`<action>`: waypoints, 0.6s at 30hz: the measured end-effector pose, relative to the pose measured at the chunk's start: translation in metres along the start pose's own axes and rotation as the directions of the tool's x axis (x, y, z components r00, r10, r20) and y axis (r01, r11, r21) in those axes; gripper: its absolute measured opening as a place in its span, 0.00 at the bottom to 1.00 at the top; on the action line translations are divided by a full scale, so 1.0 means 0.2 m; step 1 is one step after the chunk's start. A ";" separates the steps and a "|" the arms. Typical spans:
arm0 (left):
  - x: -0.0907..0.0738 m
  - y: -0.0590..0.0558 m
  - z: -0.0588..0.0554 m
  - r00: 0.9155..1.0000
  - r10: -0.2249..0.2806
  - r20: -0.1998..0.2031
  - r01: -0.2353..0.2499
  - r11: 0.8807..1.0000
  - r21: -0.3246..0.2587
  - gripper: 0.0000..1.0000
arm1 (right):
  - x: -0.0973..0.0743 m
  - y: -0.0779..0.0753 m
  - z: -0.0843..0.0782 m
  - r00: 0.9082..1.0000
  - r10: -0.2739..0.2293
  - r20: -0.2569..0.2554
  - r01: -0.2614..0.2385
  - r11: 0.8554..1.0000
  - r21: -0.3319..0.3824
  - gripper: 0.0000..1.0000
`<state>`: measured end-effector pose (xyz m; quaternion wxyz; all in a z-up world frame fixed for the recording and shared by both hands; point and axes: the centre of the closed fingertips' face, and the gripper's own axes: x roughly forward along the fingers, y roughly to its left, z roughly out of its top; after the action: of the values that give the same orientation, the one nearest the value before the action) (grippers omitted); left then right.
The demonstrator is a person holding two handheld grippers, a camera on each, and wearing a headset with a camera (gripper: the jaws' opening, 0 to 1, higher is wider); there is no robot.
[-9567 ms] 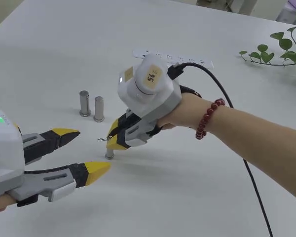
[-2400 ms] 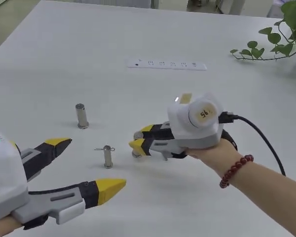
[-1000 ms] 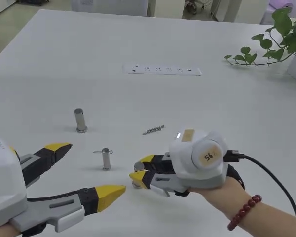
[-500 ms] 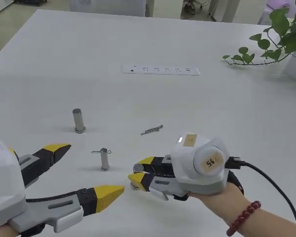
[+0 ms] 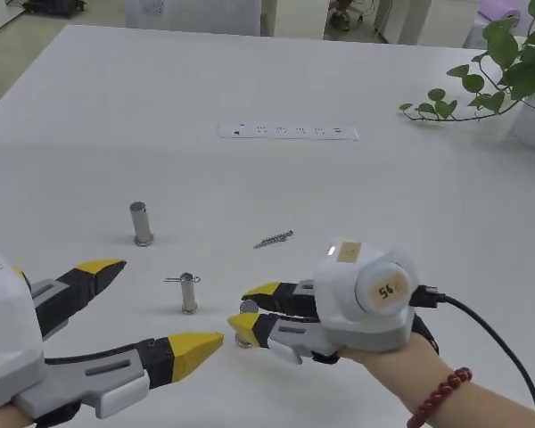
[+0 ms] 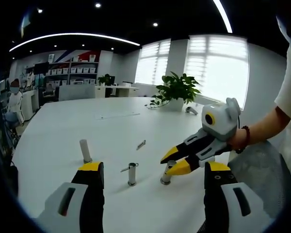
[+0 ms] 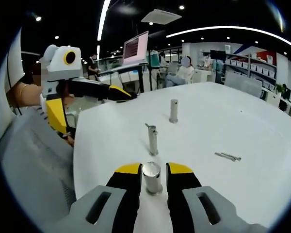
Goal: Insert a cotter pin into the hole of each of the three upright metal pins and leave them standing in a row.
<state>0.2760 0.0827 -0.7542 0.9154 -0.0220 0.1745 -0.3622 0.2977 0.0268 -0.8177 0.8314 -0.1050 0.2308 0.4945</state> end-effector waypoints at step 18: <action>-0.01 0.01 0.00 1.000 0.007 0.002 -0.007 1.000 -0.011 0.86 | -0.10 -0.05 0.11 0.999 0.028 0.015 -0.029 0.999 0.028 0.33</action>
<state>0.2754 0.0847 -0.7547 0.9168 -0.0270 0.1755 -0.3577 0.3048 0.0155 -0.7904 0.8273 -0.0865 0.2329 0.5038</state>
